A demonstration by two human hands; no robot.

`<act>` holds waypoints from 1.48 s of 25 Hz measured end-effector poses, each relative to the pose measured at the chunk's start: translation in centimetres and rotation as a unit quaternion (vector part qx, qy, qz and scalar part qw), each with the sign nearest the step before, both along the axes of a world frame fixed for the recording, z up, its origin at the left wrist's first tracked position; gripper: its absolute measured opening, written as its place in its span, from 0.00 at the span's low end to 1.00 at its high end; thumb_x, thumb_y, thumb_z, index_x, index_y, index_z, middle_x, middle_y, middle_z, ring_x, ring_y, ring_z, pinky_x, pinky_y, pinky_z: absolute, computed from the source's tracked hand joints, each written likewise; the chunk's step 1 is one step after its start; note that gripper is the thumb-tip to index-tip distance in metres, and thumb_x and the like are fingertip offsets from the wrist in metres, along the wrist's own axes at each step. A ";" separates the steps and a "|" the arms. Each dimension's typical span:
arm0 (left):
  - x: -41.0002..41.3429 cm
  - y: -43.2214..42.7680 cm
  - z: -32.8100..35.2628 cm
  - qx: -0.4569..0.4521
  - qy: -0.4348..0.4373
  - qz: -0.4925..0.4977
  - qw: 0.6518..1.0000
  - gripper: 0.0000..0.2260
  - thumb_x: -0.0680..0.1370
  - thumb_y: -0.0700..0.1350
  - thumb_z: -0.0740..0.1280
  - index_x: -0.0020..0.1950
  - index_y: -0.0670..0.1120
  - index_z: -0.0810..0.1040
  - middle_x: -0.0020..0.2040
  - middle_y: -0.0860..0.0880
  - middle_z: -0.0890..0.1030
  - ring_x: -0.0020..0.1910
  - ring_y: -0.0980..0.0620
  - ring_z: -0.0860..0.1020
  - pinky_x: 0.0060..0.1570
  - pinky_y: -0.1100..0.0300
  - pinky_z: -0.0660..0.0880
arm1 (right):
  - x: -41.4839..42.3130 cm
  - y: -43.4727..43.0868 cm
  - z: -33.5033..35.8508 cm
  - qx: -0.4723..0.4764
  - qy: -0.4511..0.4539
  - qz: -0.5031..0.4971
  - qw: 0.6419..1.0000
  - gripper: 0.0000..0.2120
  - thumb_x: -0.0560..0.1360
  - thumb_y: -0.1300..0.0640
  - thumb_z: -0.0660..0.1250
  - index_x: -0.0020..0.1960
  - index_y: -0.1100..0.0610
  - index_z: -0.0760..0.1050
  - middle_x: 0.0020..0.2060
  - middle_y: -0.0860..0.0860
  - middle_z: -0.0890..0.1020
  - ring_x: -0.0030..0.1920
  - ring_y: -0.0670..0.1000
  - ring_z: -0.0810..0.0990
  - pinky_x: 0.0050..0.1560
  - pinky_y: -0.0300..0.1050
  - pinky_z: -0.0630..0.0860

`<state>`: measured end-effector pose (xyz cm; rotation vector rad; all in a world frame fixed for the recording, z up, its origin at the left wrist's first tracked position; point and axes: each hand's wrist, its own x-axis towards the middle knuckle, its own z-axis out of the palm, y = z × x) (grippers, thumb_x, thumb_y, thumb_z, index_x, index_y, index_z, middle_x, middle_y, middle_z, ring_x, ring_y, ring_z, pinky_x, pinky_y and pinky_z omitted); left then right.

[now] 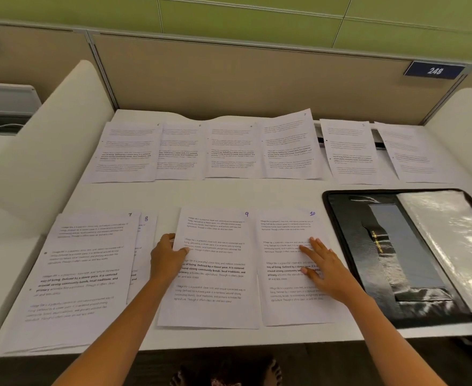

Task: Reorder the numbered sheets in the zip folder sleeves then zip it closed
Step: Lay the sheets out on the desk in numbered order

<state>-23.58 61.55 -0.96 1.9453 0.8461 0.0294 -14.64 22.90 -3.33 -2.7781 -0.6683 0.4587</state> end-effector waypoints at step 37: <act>-10.6 14.1 -5.6 0.355 0.028 -0.106 0.928 0.27 0.82 0.55 0.51 0.78 0.43 0.53 0.79 0.45 0.54 0.78 0.46 0.50 0.74 0.44 0.45 | -10.6 35.7 0.6 -0.112 -0.038 0.255 0.960 0.38 0.80 0.37 0.50 0.79 0.56 0.41 0.79 0.52 0.43 0.78 0.50 0.40 0.75 0.60 0.36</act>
